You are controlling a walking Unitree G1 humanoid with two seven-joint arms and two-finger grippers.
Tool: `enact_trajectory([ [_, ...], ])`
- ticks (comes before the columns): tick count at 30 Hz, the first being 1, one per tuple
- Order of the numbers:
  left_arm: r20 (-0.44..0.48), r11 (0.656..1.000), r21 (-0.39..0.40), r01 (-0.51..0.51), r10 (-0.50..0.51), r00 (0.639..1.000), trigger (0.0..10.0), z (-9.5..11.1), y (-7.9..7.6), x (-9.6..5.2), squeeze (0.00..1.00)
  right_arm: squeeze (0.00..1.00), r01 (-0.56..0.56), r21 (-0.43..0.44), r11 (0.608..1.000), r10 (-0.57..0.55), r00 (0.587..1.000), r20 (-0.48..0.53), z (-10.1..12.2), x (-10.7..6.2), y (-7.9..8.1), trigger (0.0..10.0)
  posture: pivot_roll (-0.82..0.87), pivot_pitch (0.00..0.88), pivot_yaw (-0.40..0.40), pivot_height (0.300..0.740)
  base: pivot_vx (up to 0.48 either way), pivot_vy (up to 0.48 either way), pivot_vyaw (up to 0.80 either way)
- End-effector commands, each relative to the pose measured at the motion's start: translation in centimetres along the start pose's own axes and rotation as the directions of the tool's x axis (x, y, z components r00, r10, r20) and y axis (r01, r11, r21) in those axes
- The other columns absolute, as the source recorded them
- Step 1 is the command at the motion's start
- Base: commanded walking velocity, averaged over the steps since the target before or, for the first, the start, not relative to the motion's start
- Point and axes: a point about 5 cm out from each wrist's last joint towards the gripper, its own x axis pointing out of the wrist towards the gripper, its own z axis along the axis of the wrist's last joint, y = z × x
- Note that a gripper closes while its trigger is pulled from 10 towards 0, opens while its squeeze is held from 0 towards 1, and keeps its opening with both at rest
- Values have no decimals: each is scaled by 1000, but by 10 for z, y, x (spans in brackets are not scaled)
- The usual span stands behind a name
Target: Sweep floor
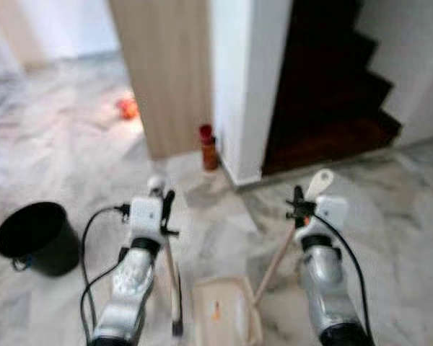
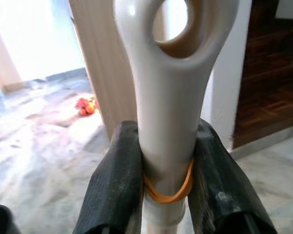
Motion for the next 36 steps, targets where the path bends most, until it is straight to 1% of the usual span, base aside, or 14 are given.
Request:
enact_trajectory([
  [1,48,1000,1,13,-13,999,10000,12,-6,5,0,0,26,13,1000,-26,999,39,8,2,-7,10000,122,0,47,740,0,300,500],
  [6,49,1000,1,14,-14,999,10000,12,-6,5,0,0,22,15,1000,-22,999,39,8,3,-6,10000,124,0,47,740,0,301,507],
  [19,46,1000,-3,17,-17,999,10000,12,-8,5,0,0,14,35,999,-16,999,41,9,4,-6,10000,127,0,40,740,0,302,0],
  [22,46,1000,-3,16,-16,999,10000,11,-8,5,0,0,11,34,999,-13,999,41,9,4,-5,10000,127,0,40,740,0,300,0],
  [25,46,1000,-3,14,-14,999,10000,12,-8,6,0,0,2,14,1000,-3,999,41,9,5,-4,10000,130,0,38,740,0,304,0],
  [27,46,1000,-3,13,-13,999,10000,12,-8,6,0,0,-2,4,1000,2,999,44,10,5,-3,10000,130,0,38,740,0,296,800],
  [30,45,1000,-2,13,-13,999,10000,11,-8,5,0,0,-4,14,1000,4,999,42,9,5,-2,10000,131,0,37,740,0,303,800],
  [34,43,1000,-3,12,-12,999,10000,11,-8,5,0,0,-6,18,1000,5,999,39,9,5,-2,10000,129,0,38,740,0,300,500],
  [36,41,1000,-5,14,-14,999,10000,11,-9,5,0,0,-6,29,1000,5,1000,30,7,4,-3,10000,130,0,38,740,0,302,0],
])
